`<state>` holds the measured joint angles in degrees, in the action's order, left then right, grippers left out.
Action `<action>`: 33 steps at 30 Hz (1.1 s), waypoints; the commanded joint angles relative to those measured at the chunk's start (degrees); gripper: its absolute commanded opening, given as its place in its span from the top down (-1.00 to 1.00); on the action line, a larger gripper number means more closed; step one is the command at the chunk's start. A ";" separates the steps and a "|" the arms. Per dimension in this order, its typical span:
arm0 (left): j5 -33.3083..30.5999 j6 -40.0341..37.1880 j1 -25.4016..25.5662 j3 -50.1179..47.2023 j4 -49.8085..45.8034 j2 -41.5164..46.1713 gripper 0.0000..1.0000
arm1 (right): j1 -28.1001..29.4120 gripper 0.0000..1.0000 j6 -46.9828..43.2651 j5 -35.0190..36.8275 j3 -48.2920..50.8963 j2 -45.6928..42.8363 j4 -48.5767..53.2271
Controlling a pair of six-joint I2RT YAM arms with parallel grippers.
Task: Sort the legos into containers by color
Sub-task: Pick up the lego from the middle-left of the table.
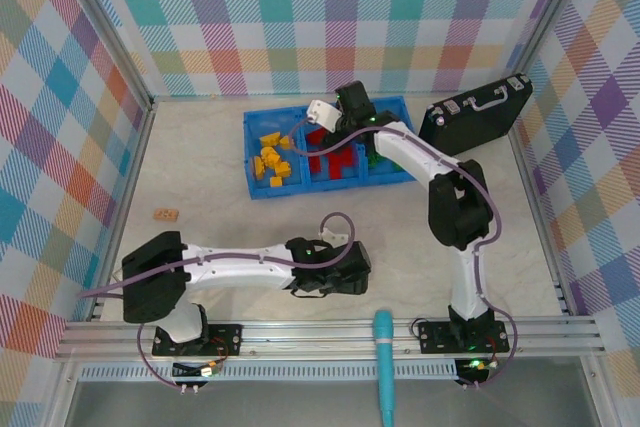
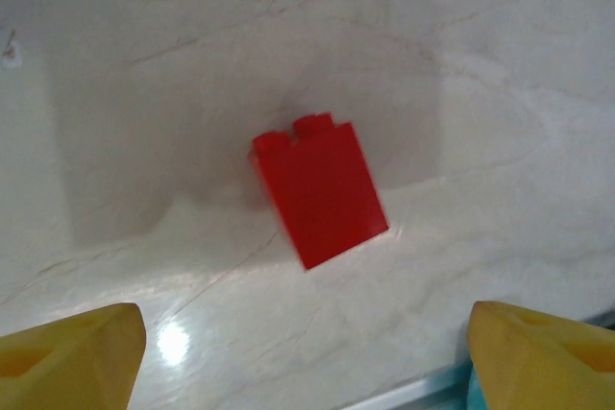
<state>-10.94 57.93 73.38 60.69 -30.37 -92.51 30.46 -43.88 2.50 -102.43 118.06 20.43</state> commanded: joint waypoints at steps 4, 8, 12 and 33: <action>-3.48 2.69 0.22 5.50 2.13 -7.72 -0.64 | -2.19 -0.57 3.87 -2.51 3.14 -11.15 -1.70; -4.65 3.50 0.25 7.79 1.28 -12.02 -0.51 | -4.09 -0.56 9.92 -3.91 6.74 -17.84 -2.85; -5.08 3.40 0.18 11.14 -1.68 -15.08 -0.46 | -6.74 -0.51 17.63 -7.71 18.11 -29.52 -10.78; -3.57 1.44 -0.77 8.67 -5.78 -16.30 0.41 | -7.25 -0.41 32.06 -10.85 34.78 -61.09 -5.86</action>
<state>-15.11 60.62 73.25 71.46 -32.95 -108.33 22.94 -18.00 -6.83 -68.88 59.51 12.91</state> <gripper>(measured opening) 0.322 0.714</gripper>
